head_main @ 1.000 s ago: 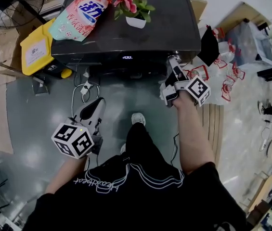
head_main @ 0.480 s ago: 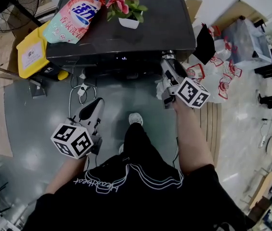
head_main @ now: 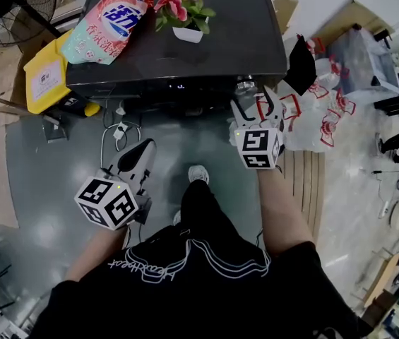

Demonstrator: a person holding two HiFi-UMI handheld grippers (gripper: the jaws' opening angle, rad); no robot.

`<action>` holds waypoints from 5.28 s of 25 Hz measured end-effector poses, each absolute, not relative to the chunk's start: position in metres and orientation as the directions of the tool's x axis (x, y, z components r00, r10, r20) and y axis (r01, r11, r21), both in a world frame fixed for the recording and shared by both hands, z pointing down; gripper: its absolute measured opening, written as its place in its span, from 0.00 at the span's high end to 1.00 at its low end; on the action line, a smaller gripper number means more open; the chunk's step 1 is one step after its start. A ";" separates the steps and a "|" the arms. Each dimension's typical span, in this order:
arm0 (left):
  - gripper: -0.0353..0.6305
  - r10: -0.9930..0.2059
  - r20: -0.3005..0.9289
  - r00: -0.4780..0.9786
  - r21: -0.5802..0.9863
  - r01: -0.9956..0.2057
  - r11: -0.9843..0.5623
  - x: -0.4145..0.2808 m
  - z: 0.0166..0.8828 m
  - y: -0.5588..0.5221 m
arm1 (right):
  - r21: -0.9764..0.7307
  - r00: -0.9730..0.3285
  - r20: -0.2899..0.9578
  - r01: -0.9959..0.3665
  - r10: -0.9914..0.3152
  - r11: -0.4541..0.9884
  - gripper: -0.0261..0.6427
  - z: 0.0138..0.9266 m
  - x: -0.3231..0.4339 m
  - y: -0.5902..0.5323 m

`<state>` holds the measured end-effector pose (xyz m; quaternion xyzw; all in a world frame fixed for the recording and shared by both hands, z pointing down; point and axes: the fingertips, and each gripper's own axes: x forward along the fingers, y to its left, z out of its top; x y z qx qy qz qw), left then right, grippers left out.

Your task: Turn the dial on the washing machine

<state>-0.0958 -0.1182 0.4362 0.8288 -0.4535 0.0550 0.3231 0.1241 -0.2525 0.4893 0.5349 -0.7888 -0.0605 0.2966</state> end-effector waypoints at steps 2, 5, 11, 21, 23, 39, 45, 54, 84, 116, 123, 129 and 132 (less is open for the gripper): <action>0.94 -0.716 0.386 0.582 0.487 -0.788 -0.378 -0.097 0.438 -0.119 | 0.503 -0.226 0.381 -0.763 -0.897 0.406 0.46 0.489 0.122 -0.254; 0.94 -0.717 0.389 0.578 0.487 -0.790 -0.373 -0.099 0.440 -0.120 | 0.597 -0.194 0.362 -0.703 -0.912 0.387 0.47 0.494 0.119 -0.256; 0.94 -0.721 0.401 0.565 0.481 -0.799 -0.360 -0.106 0.443 -0.120 | 0.700 -0.145 0.349 -0.616 -0.926 0.361 0.50 0.502 0.116 -0.259; 0.94 -0.743 0.409 0.529 0.462 -0.822 -0.331 -0.121 0.444 -0.125 | 0.756 -0.112 0.306 -0.575 -0.945 0.313 0.55 0.502 0.115 -0.264; 0.94 -0.746 0.411 0.524 0.462 -0.825 -0.325 -0.123 0.445 -0.125 | 0.754 -0.109 0.305 -0.579 -0.946 0.310 0.55 0.501 0.114 -0.264; 0.94 -0.746 0.414 0.521 0.473 -0.823 -0.313 -0.128 0.447 -0.121 | 0.573 -0.142 0.331 -0.755 -0.933 0.319 0.54 0.500 0.119 -0.265; 0.94 -0.748 0.419 0.515 0.477 -0.826 -0.301 -0.133 0.446 -0.117 | 0.420 -0.164 0.349 -0.853 -0.923 0.310 0.54 0.499 0.122 -0.266; 0.94 -0.753 0.415 0.511 0.484 -0.825 -0.293 -0.139 0.448 -0.114 | 0.198 -0.194 0.363 -0.940 -0.911 0.279 0.54 0.502 0.126 -0.267; 0.94 -0.633 0.189 0.751 0.476 -0.634 -0.609 -0.107 0.324 -0.027 | -0.257 -0.614 0.197 -0.784 -0.764 0.565 0.84 0.323 0.040 -0.057; 0.94 -0.562 0.074 0.824 0.333 -0.552 -0.765 -0.085 0.232 0.084 | -0.225 -0.762 0.021 -0.634 -0.647 0.740 0.96 0.242 0.010 0.093; 0.94 -0.558 0.082 0.826 0.337 -0.550 -0.764 -0.087 0.242 0.092 | -0.236 -0.748 0.041 -0.652 -0.663 0.721 0.96 0.253 0.012 0.104; 0.94 -0.554 0.102 0.826 0.376 -0.548 -0.747 -0.088 0.265 0.089 | -0.267 -0.729 0.075 -0.672 -0.680 0.691 0.96 0.274 0.017 0.103; 0.94 -0.555 0.104 0.825 0.378 -0.549 -0.745 -0.089 0.268 0.085 | -0.273 -0.728 0.079 -0.673 -0.681 0.687 0.96 0.280 0.016 0.099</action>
